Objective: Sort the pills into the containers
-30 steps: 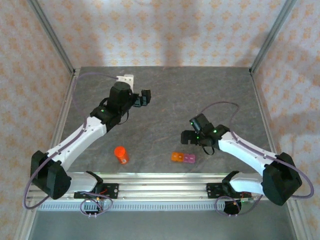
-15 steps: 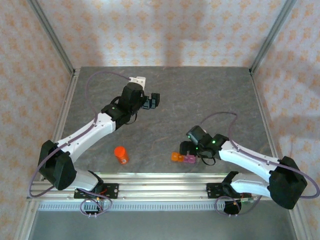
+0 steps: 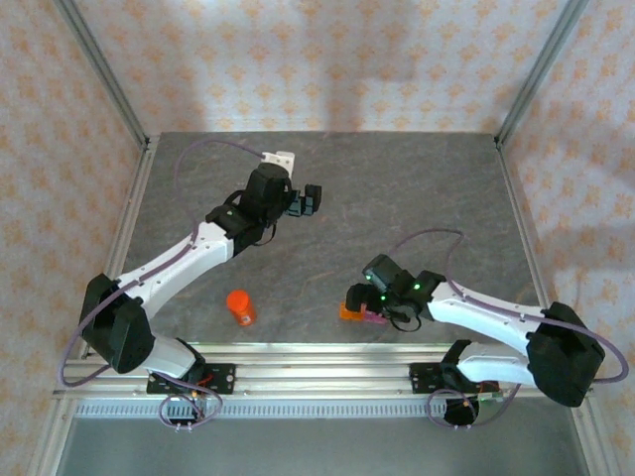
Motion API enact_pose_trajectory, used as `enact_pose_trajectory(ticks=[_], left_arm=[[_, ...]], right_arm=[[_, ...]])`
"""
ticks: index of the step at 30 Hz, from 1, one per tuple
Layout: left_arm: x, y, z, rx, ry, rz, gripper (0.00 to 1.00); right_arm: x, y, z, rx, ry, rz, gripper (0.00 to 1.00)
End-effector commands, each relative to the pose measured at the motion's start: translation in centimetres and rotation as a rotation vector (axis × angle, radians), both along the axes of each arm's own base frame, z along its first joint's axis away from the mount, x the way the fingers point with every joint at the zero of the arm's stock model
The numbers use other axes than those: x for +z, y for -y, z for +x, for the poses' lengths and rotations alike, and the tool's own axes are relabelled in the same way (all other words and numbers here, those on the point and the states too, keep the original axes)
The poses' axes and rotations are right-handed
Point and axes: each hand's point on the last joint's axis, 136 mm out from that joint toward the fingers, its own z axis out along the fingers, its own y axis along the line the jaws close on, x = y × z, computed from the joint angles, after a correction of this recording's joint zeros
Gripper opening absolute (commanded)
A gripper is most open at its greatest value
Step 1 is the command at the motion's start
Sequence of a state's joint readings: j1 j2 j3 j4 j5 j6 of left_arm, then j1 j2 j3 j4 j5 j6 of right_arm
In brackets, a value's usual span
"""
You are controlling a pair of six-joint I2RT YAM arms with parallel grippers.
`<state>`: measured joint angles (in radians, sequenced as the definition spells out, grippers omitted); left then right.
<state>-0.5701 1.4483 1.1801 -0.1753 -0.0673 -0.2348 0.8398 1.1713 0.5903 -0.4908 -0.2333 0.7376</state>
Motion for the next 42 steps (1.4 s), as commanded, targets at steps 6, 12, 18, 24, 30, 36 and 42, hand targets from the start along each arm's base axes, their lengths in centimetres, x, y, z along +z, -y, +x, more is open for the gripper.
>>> enact_pose_trajectory(ticks=[6,12,18,24,30,36,42], left_arm=[[0.9,0.3,0.4,0.006,0.025,0.013,1.00],[0.9,0.3,0.4,0.003,0.024,0.015,1.00],[0.9,0.3,0.4,0.005,0.027,0.015,1.00],[0.7,0.6,0.5,0.003,0.017,0.007,1.00],[0.7,0.7,0.6,0.003,0.017,0.003,1.00],[0.7,0.8,0.7,0.004,0.009,-0.003,1.00],[0.8,0.7,0.6,0.003,0.007,-0.005,1.00]], right_arm=[[0.4,-3.3,0.0,0.036,0.007,0.026,1.00],[1.4,-1.5,1.1,0.127,0.113,-0.136,1.00],[2.1,-0.6,1.1,0.285,0.193,-0.196,1.00],[1.3,-0.9,0.7,0.314,0.203,-0.201,1.00],[0.9,-1.7,-0.3,0.413,0.228,-0.304,1.00],[0.0,-2.6,-0.8,0.523,0.248,-0.487,1.00],[-0.7,-2.9,0.2,0.522,0.278,-0.601,1.00]])
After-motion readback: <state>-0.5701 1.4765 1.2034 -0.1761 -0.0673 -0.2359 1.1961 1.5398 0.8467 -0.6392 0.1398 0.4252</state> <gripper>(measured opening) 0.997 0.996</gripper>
